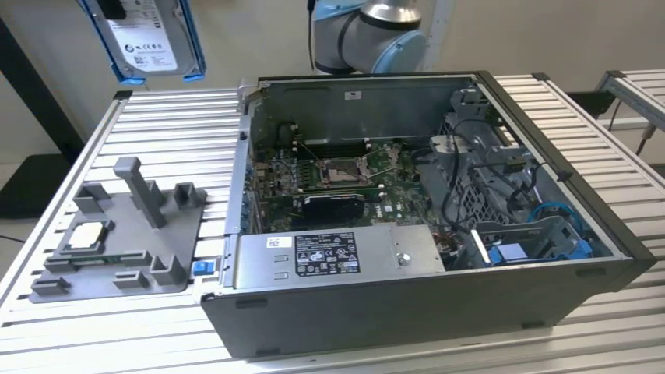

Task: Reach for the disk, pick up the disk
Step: 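Pick up the disk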

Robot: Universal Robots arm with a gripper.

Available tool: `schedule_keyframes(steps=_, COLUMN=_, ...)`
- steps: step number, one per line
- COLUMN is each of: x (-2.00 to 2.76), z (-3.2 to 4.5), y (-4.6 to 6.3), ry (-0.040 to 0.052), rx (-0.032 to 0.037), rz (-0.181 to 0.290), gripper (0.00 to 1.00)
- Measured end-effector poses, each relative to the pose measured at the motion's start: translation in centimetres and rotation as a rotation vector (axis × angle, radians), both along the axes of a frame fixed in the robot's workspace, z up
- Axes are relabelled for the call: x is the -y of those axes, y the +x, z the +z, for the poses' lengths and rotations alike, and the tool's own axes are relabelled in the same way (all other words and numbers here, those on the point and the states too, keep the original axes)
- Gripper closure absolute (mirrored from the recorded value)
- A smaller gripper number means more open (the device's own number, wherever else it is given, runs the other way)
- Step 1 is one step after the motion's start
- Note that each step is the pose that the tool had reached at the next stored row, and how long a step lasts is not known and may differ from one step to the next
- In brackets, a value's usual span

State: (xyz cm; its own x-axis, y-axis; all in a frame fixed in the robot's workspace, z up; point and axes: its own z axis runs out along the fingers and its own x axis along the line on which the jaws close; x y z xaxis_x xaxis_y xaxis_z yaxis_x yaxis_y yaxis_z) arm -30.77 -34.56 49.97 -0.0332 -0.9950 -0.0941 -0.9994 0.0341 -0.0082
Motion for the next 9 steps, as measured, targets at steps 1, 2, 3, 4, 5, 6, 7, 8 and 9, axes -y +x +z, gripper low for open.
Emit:
schedule_keyframes(steps=1, x=0.0, z=0.0, y=0.3, ry=0.0, rx=0.0001, rz=0.0, gripper=1.0)
schedule_keyframes(steps=2, x=0.0, z=0.0, y=0.7, ry=0.0, rx=0.0, rz=0.0, gripper=1.0)
schedule_keyframes(steps=3, x=0.0, z=0.0, y=1.0, ry=0.0001, rx=0.0001, rz=0.0, gripper=1.0)
schedule_keyframes(steps=4, x=0.0, z=0.0, y=1.4, ry=0.0, rx=0.0, rz=0.0, gripper=1.0)
schedule_keyframes(steps=5, x=0.0, z=0.0, y=1.7, ry=0.0001, rx=0.0001, rz=0.0, gripper=1.0)
schedule_keyframes(steps=6, x=0.0, z=0.0, y=2.1, ry=0.0, rx=0.0, rz=0.0, gripper=1.0)
schedule_keyframes(steps=7, x=0.0, z=0.0, y=2.4, ry=0.0, rx=0.0, rz=0.0, gripper=1.0)
schedule_keyframes(steps=8, x=0.0, z=0.0, y=2.8, ry=0.0, rx=0.0, rz=0.0, gripper=1.0)
schedule_keyframes(steps=9, x=0.0, z=-0.01, y=3.1, ry=0.0001, rx=0.0001, rz=0.0, gripper=1.0)
